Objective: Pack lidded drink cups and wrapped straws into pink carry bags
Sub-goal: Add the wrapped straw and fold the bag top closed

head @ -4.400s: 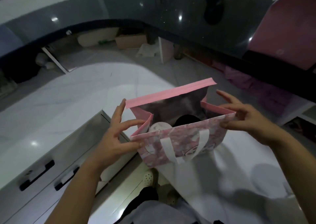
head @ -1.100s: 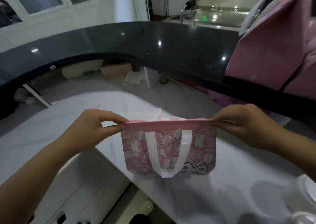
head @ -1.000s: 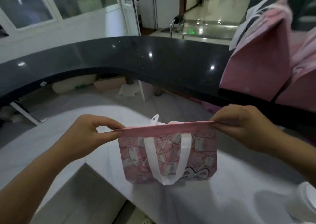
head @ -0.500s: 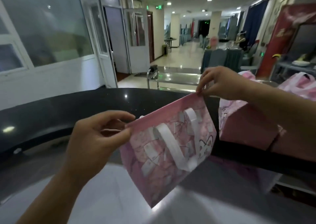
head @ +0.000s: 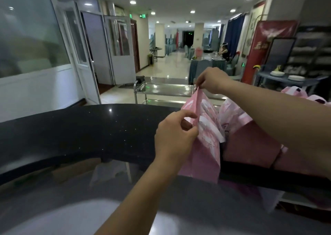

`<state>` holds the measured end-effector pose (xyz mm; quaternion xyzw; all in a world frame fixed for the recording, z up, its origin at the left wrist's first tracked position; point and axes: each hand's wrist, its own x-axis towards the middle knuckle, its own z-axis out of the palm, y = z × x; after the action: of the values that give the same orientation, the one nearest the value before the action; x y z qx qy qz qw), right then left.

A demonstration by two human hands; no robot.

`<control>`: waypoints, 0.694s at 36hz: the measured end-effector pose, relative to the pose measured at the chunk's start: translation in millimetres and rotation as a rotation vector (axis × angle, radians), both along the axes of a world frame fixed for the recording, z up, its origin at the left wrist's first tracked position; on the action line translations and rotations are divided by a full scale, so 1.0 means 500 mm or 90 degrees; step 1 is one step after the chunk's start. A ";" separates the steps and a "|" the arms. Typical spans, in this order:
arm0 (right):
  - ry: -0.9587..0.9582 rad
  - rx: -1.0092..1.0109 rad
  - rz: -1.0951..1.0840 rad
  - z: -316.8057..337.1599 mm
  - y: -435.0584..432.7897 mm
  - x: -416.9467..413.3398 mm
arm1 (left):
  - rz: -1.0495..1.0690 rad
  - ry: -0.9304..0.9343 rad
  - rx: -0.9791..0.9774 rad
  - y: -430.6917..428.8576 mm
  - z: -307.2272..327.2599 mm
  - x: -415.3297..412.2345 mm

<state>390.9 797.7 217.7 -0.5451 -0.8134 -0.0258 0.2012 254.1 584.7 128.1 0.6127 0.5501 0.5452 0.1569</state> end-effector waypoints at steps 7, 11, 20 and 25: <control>-0.032 0.005 -0.031 -0.035 0.051 0.000 | -0.026 -0.013 0.024 0.062 -0.001 0.050; 0.031 -0.023 -0.015 -0.054 0.059 0.000 | -0.057 -0.017 0.040 0.072 -0.006 0.042; 0.562 -0.012 0.129 -0.081 -0.183 0.081 | -0.123 -0.018 -0.010 0.038 -0.097 -0.086; 0.734 0.027 0.069 -0.230 -0.400 0.110 | -0.090 -0.119 -0.087 0.019 -0.199 -0.131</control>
<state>446.1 597.9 102.7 -0.4246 -0.5987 0.2695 0.6234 188.6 594.3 28.5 0.5841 0.5246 0.5489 0.2870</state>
